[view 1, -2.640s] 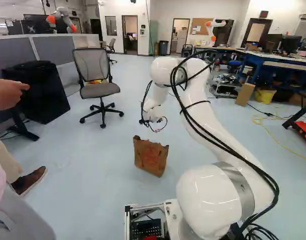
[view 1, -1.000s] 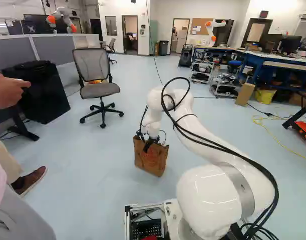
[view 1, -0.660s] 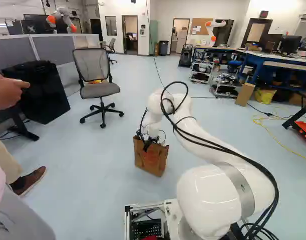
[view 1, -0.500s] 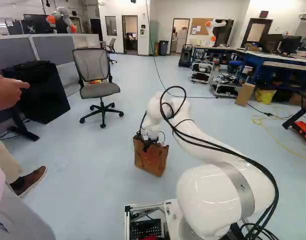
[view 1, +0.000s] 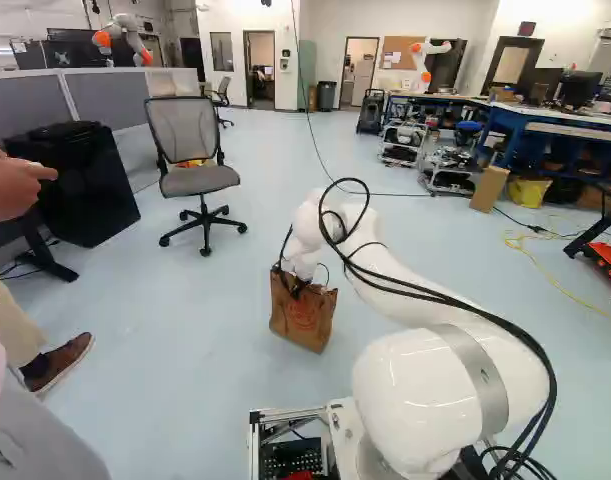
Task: Pick up the grocery bag from the ground
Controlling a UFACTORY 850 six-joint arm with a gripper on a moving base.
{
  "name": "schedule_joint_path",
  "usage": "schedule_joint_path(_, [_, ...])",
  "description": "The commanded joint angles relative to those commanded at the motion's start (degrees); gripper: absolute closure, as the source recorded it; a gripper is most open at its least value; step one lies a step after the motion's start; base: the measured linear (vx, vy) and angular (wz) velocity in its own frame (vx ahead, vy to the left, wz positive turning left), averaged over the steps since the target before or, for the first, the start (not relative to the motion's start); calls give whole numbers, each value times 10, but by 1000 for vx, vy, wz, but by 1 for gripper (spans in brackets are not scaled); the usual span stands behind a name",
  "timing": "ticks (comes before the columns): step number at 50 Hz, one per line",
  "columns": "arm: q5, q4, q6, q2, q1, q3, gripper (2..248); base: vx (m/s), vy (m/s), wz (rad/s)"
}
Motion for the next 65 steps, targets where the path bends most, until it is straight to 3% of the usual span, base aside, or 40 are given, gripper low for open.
schedule_joint_path(1, [0, 0, 0, 0, 0, 0, 126, 0, 0, 0])
schedule_joint_path(2, [0, 0, 0, 0, 0, 0, 164, 0, 0, 0])
schedule_joint_path(7, [0, 0, 0, 0, 0, 0, 164, 0, 0, 0])
schedule_joint_path(8, [0, 0, 0, 0, 0, 0, 202, 0, 0, 0])
schedule_joint_path(12, [0, 0, 0, 0, 0, 0, 202, 0, 0, 0])
schedule_joint_path(13, [0, 0, 0, 0, 0, 0, 228, 0, 0, 0])
schedule_joint_path(35, [0, 0, 0, 4, 0, 4, 228, 0, 0, 0])
schedule_joint_path(65, [0, 0, 0, 118, 0, 113, 228, 0, 0, 0])
